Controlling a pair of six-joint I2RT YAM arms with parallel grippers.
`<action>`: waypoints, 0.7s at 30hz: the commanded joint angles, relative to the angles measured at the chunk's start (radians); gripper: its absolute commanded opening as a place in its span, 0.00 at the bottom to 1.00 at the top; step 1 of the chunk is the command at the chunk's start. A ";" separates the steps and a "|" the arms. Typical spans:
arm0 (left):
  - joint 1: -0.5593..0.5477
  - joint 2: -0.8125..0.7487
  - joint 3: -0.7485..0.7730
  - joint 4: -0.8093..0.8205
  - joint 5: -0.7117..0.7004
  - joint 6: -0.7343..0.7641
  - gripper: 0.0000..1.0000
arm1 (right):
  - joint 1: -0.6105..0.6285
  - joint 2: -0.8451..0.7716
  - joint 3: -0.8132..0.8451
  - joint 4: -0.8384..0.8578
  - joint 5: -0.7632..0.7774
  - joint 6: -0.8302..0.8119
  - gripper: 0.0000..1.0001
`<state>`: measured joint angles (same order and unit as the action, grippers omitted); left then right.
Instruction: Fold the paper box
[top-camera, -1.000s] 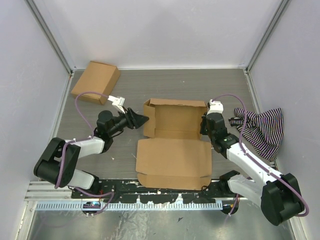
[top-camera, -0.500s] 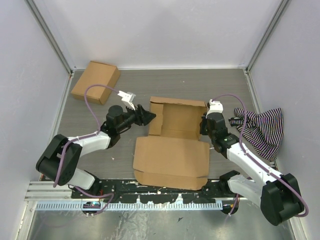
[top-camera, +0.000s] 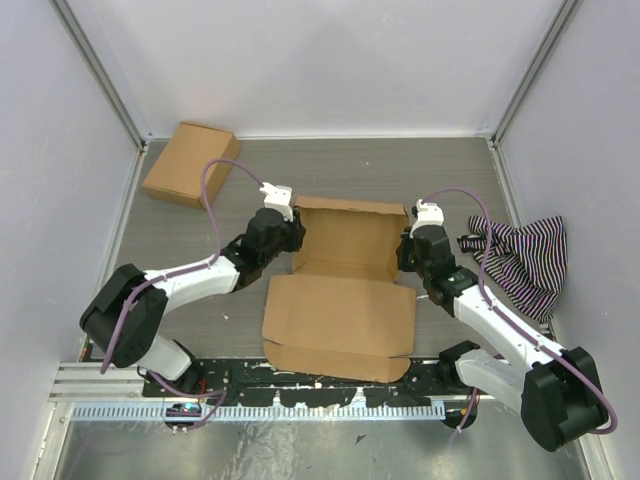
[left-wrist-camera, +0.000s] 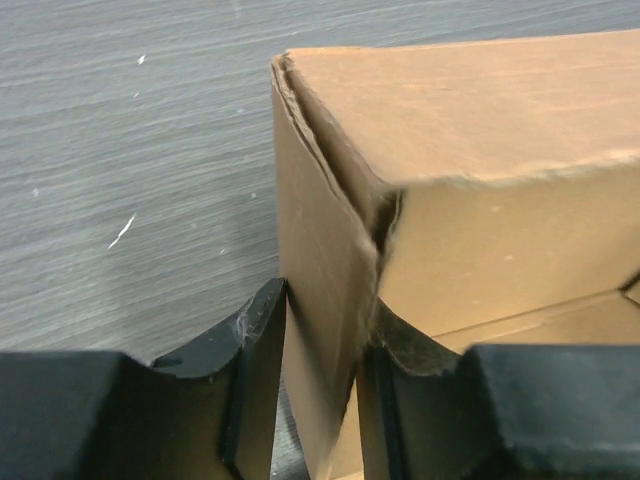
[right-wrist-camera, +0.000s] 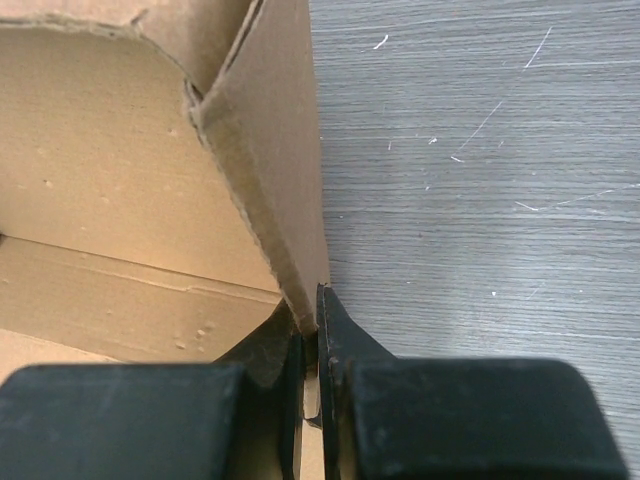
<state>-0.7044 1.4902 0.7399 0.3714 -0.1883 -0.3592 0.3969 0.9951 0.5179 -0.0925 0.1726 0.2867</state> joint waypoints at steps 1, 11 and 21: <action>-0.042 0.049 0.072 -0.164 -0.231 0.043 0.33 | 0.006 -0.018 0.053 0.071 -0.045 0.025 0.02; -0.178 0.195 0.344 -0.657 -0.807 0.043 0.00 | 0.006 0.036 0.120 -0.010 -0.007 0.106 0.01; -0.212 0.146 0.318 -0.646 -0.686 -0.037 0.03 | 0.007 0.113 0.172 -0.040 -0.012 0.164 0.01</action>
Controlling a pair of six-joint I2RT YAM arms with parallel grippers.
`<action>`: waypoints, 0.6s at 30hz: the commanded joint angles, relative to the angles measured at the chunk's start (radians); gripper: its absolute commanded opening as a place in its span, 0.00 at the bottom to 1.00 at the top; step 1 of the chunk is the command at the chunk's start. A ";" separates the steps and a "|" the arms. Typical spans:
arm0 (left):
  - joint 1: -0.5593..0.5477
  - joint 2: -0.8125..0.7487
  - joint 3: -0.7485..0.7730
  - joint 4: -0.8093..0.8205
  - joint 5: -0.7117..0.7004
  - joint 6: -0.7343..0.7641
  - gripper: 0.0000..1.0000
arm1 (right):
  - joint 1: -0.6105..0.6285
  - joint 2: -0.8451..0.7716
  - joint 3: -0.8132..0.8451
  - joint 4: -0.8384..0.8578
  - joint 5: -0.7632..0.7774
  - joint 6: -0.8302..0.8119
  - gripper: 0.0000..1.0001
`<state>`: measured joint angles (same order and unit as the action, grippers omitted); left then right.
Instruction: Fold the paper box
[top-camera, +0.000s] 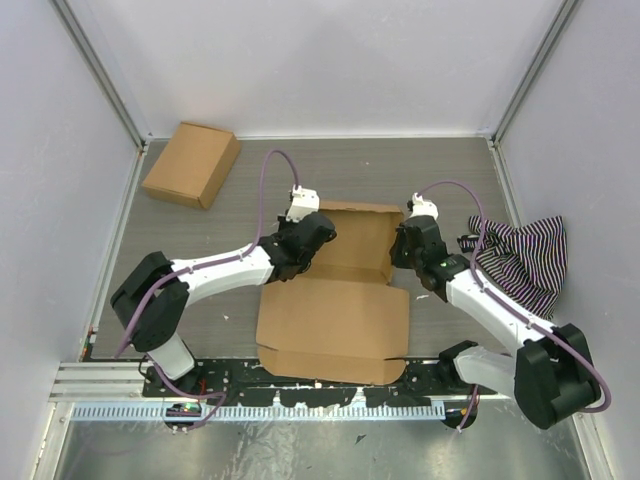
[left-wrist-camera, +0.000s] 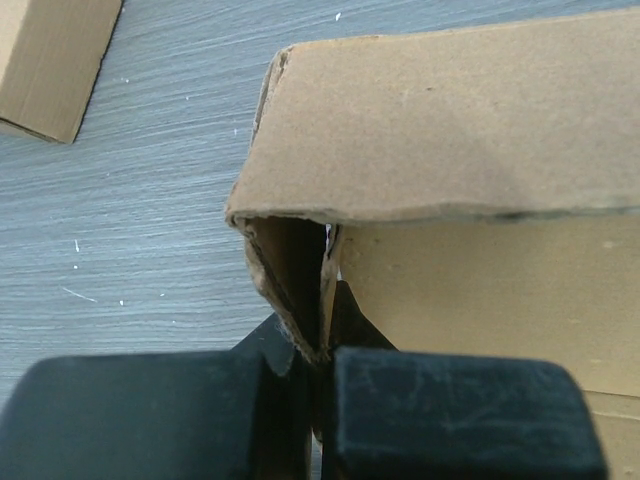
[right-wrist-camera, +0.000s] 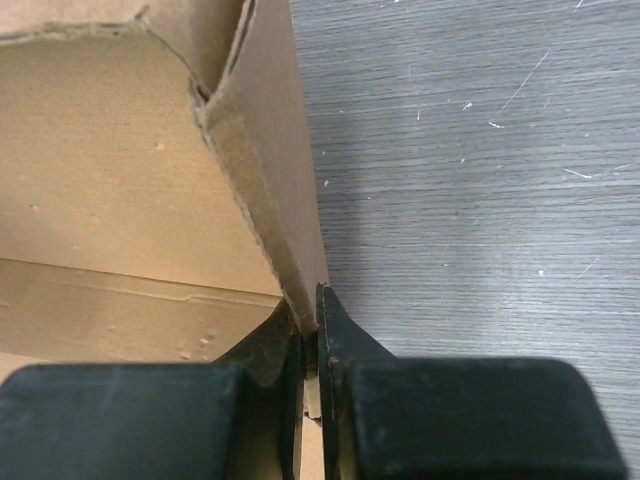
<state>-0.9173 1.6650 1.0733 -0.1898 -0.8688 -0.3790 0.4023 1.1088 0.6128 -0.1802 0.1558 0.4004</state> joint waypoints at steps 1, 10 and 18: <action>0.001 -0.033 -0.012 -0.087 0.012 -0.021 0.08 | 0.002 0.005 0.082 0.041 0.007 0.053 0.01; 0.018 -0.097 0.087 -0.294 0.066 -0.067 0.59 | 0.001 0.058 0.178 -0.071 0.047 0.073 0.01; 0.036 -0.314 0.102 -0.442 0.097 -0.091 0.59 | 0.000 0.237 0.367 -0.272 -0.042 0.104 0.07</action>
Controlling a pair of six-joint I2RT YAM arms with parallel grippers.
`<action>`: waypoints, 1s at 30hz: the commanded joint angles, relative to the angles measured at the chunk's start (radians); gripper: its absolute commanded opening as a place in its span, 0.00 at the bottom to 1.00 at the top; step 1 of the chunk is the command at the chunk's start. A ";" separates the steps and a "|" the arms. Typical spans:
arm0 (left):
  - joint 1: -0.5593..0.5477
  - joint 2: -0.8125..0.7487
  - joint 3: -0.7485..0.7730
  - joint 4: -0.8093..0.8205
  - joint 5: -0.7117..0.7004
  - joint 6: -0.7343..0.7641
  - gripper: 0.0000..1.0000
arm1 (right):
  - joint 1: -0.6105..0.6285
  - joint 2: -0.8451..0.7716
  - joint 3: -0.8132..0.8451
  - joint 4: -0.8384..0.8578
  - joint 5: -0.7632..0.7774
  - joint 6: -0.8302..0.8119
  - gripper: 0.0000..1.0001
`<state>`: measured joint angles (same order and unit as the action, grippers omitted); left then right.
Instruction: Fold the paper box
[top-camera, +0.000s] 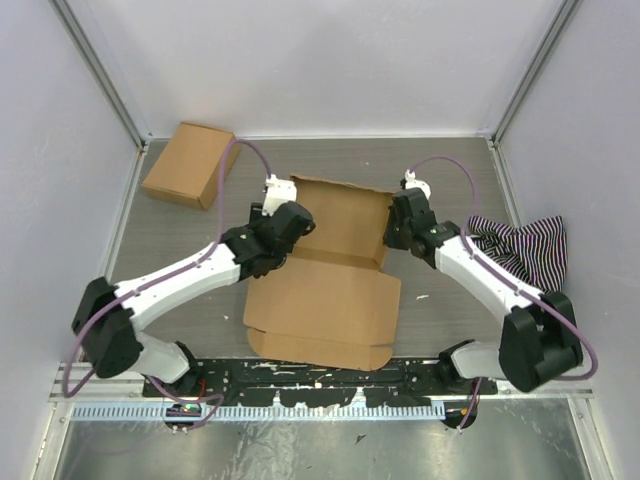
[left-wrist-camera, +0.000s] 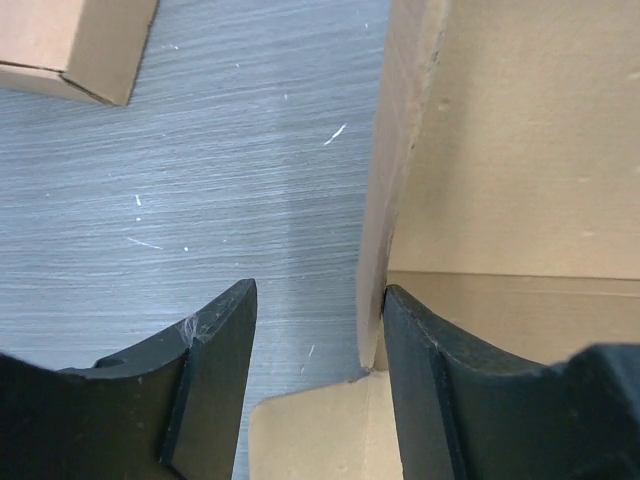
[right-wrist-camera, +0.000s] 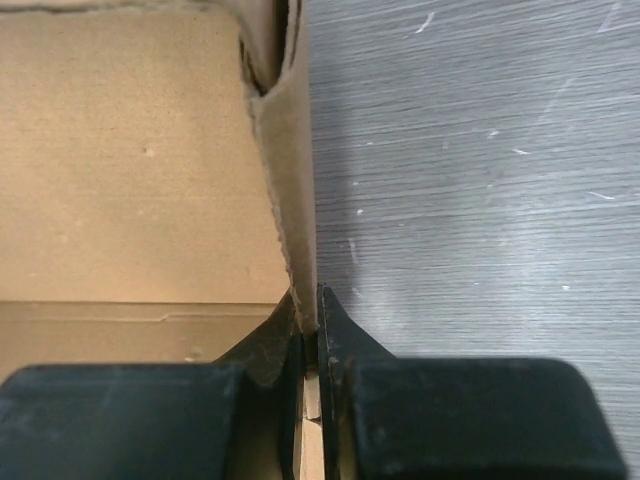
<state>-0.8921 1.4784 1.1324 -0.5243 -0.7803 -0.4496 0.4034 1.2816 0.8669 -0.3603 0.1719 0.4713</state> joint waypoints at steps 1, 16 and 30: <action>0.014 -0.158 0.039 -0.117 0.018 -0.017 0.59 | 0.000 0.085 0.135 -0.113 -0.096 0.031 0.15; 0.033 -0.495 -0.074 -0.159 0.136 0.008 0.63 | 0.003 0.055 0.347 -0.284 -0.115 -0.161 0.71; 0.033 -0.638 -0.148 -0.205 0.178 -0.082 0.62 | 0.118 0.721 0.958 -0.080 -0.442 -0.562 0.71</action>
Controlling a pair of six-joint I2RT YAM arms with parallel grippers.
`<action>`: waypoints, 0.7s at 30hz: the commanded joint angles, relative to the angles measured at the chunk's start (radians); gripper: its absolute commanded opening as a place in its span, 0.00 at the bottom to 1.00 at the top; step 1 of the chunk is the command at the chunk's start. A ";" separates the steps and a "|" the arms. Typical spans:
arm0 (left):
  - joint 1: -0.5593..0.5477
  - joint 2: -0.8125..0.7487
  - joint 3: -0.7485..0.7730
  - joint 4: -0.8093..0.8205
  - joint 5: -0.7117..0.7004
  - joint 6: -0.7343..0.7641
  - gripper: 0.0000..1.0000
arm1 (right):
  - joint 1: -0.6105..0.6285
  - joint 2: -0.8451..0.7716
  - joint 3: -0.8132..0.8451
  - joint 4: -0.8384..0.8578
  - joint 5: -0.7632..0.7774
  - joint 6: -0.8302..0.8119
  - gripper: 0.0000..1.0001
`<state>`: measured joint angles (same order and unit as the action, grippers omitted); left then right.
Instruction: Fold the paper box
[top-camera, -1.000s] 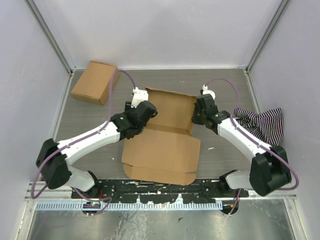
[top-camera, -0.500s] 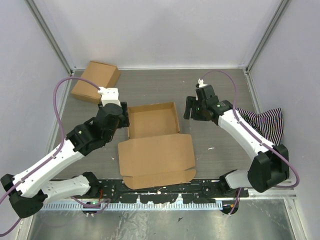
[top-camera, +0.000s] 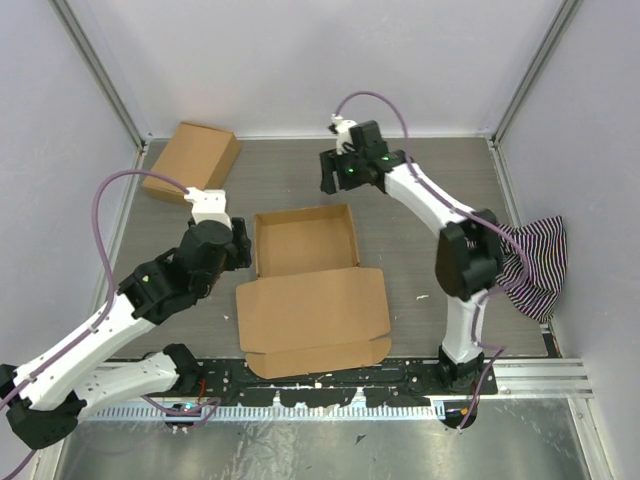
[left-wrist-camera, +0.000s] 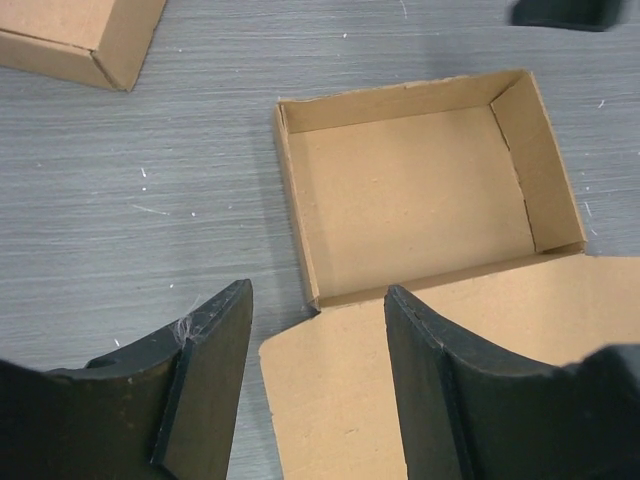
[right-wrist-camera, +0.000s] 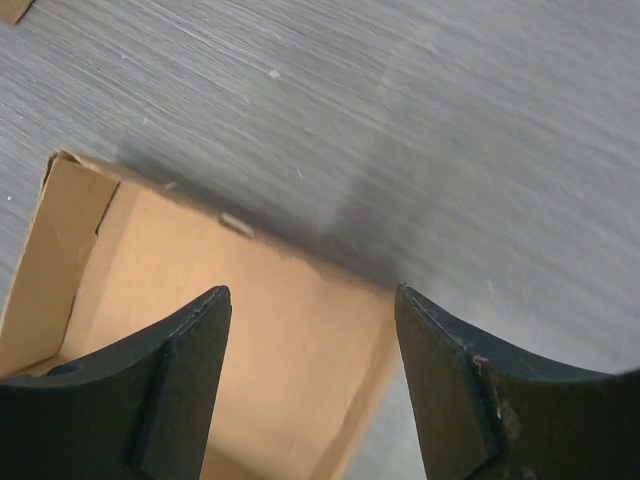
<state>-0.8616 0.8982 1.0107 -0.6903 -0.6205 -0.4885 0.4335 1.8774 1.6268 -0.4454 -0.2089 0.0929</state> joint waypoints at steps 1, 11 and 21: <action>0.003 -0.081 -0.035 -0.046 0.019 -0.053 0.62 | 0.110 0.161 0.238 -0.006 -0.053 -0.219 0.71; 0.003 -0.184 -0.092 -0.109 -0.008 -0.091 0.61 | 0.199 0.359 0.406 -0.087 -0.019 -0.336 0.72; 0.004 -0.193 -0.130 -0.104 -0.001 -0.100 0.61 | 0.219 0.431 0.361 -0.058 0.068 -0.330 0.73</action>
<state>-0.8608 0.7162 0.9031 -0.7879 -0.6186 -0.5785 0.6510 2.2757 1.9808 -0.5304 -0.1837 -0.2272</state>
